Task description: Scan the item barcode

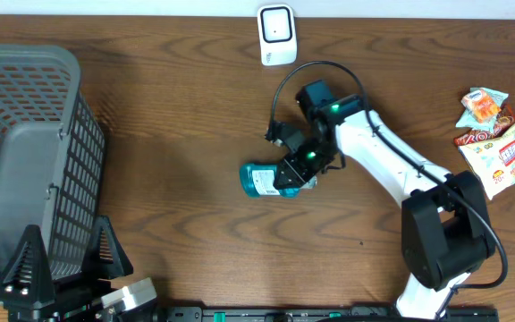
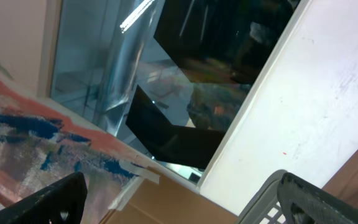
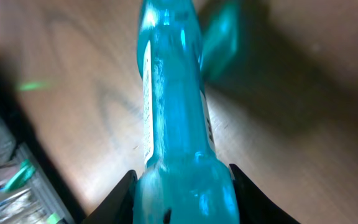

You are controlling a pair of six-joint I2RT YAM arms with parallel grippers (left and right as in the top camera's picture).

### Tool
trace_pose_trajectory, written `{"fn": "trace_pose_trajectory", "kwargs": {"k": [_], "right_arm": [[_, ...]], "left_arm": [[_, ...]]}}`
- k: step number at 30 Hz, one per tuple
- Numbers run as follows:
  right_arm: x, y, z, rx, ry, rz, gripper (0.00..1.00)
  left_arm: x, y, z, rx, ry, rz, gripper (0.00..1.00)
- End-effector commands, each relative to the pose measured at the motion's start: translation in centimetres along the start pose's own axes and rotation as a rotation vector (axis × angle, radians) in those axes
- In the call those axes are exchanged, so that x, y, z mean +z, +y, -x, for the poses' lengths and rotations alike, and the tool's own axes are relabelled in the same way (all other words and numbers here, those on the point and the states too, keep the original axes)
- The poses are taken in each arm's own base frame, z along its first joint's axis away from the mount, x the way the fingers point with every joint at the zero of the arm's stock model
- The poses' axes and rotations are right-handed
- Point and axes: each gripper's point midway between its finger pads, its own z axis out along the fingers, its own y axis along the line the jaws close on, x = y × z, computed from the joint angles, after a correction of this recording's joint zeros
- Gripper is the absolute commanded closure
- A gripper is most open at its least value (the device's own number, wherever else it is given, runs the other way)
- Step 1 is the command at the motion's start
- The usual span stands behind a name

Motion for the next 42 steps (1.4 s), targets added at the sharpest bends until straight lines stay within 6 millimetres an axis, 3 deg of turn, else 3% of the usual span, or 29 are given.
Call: {"fn": "trace_pose_trajectory", "kwargs": {"k": [1, 5, 11, 20, 26, 32, 35, 38, 42], "right_arm": [[-0.8, -1.7, 1.7, 0.101, -0.047, -0.204, 0.99], [-0.9, -2.0, 3.0, 0.204, -0.109, -0.240, 0.99], [-1.6, 0.5, 4.7, 0.232, -0.185, -0.060, 0.99], [-2.9, -0.2, 4.9, 0.317, -0.220, -0.061, 0.99], [-7.2, 0.0, 4.9, 0.487, -0.318, -0.040, 0.99], [-13.8, 2.3, 5.4, 0.414, -0.496, -0.022, 0.99], [-16.1, 3.7, 5.3, 0.381, -0.559, -0.008, 0.99], [-17.1, 4.6, 5.2, 0.360, -0.585, 0.000, 0.99], [-16.9, 4.0, 4.9, 0.371, -0.579, -0.031, 0.99]], "left_arm": [[-0.2, 0.1, 0.2, -0.009, -0.006, 0.012, 0.02], [-0.3, 0.1, 0.1, -0.005, 0.003, 0.016, 0.02], [-0.7, 0.1, 0.0, -0.003, 0.005, 0.021, 0.02], [-0.7, 0.0, 0.0, -0.003, 0.006, 0.019, 0.02], [-0.7, 0.0, 0.0, -0.004, 0.007, 0.019, 0.02], [-0.7, -0.2, -0.1, -0.005, 0.011, 0.009, 0.02], [-0.7, -0.3, -0.2, -0.005, 0.012, 0.006, 0.02], [-0.7, -0.3, -0.2, -0.005, 0.013, 0.005, 0.03], [-0.7, -0.3, -0.2, -0.005, 0.012, 0.006, 0.02]]}}
